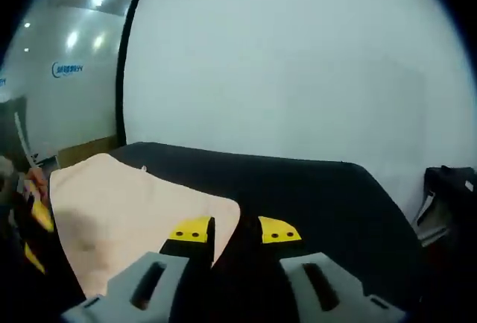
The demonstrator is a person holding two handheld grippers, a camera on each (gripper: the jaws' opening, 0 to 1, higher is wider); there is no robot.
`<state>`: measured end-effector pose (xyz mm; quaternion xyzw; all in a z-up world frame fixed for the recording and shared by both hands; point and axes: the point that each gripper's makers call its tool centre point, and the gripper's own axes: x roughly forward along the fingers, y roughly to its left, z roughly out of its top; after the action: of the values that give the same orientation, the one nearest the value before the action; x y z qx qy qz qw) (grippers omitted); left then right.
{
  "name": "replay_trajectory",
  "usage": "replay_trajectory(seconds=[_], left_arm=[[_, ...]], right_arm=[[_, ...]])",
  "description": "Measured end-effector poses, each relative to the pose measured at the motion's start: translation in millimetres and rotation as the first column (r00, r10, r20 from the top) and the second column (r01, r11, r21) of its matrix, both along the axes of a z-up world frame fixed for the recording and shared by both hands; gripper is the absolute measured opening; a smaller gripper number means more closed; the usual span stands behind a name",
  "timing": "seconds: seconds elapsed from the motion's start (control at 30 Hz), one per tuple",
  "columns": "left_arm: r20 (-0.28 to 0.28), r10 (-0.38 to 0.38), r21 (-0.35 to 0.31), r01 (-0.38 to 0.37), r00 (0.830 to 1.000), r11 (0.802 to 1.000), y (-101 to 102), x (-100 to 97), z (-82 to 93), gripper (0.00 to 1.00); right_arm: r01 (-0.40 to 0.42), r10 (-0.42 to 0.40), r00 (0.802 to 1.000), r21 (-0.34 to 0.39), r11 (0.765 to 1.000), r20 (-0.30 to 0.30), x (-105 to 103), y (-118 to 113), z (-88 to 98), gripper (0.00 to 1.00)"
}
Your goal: Fold the towel on the table until its edges align and the towel forms a compact rectangular stack.
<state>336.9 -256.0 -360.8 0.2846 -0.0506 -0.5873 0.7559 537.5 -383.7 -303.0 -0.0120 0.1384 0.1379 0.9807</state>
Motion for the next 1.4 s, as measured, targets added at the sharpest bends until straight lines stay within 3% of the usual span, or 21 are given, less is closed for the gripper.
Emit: replay_trajectory(seconds=[0.07,0.17,0.27,0.33,0.43,0.57,0.7,0.73,0.83,0.9,0.93,1.03,1.13,1.2,1.27,1.3,1.33,1.4], left_arm=[[0.057,0.008,0.065,-0.012,0.998,0.998,-13,5.9,-11.7,0.29],[-0.014,0.081,0.121,-0.078,0.997,0.990,-22,23.0,-27.9,0.28],[0.042,0.078,0.196,-0.085,0.996,0.977,-22,22.8,-36.4,0.27],[0.110,0.066,0.232,-0.090,0.992,0.969,-22,22.2,-39.3,0.27],[0.200,0.084,0.244,-0.132,0.976,0.961,-22,25.2,-37.7,0.26],[0.271,0.064,0.267,-0.139,0.960,0.954,-34,24.4,-38.6,0.22],[0.305,0.053,0.291,-0.146,0.951,0.945,-47,26.5,-41.3,0.16],[0.305,0.061,0.288,-0.153,0.950,0.945,-49,28.6,-38.9,0.16],[0.279,0.080,0.282,-0.161,0.957,0.946,-51,29.7,-40.6,0.15],[0.262,0.097,0.272,-0.170,0.960,0.947,-52,29.2,-41.5,0.13],[0.260,0.101,0.270,-0.173,0.960,0.947,-52,28.8,-42.0,0.11],[0.256,0.116,0.257,-0.183,0.960,0.949,-54,27.0,-42.6,0.06],[0.251,0.121,0.246,-0.185,0.960,0.951,-54,25.7,-42.3,0.03],[0.255,0.134,0.226,-0.194,0.958,0.955,-54,26.4,-38.1,0.02],[0.214,0.120,0.183,-0.160,0.970,0.970,-59,19.9,-33.3,0.01],[0.214,0.137,0.178,-0.177,0.967,0.968,-58,22.1,-31.6,0.01],[0.218,0.147,0.172,-0.186,0.965,0.967,-57,23.9,-29.3,0.01],[0.205,0.159,0.136,-0.189,0.966,0.973,-56,23.9,-22.1,0.00]], right_arm=[[-0.055,0.055,0.996,0.003,0.998,-0.064,20,6,-7.7,0.21],[-0.086,0.096,0.983,0.074,0.994,-0.159,50,8,-15.4,0.20],[-0.112,0.126,0.985,0.117,0.987,-0.116,61,17,1.7,0.20],[-0.129,0.145,0.984,0.152,0.980,-0.101,66,21,9.0,0.20],[-0.129,0.148,0.984,0.179,0.975,-0.101,73,20,8.1,0.17],[-0.132,0.156,0.981,0.192,0.973,-0.113,82,21,-5.5,0.17],[-0.120,0.158,0.968,0.198,0.973,-0.192,94,21,-29.6,0.18],[-0.115,0.173,0.952,0.228,0.967,-0.252,94,25,-37.4,0.18],[-0.085,0.163,0.910,0.214,0.973,-0.381,102,28,-58.0,0.26],[-0.099,0.152,0.893,0.145,0.985,-0.423,110,29,-70.7,0.30],[-0.103,0.149,0.891,0.129,0.986,-0.428,114,30,-73.4,0.29],[-0.149,0.186,0.861,0.115,0.982,-0.474,119,46,-86.2,0.29],[-0.169,0.204,0.854,0.116,0.979,-0.479,123,55,-92.4,0.29],[-0.179,0.217,0.838,0.123,0.976,-0.500,122,57,-98.6,0.26],[-0.186,0.207,0.838,0.092,0.978,-0.505,117,57,-104.3,0.08],[-0.202,0.211,0.843,0.073,0.977,-0.496,116,56,-104.4,0.02],[-0.184,0.201,0.859,0.084,0.979,-0.470,122,55,-100.1,0.00],[-0.120,0.206,0.853,0.204,0.972,-0.479,122,58,-90.2,0.00]])
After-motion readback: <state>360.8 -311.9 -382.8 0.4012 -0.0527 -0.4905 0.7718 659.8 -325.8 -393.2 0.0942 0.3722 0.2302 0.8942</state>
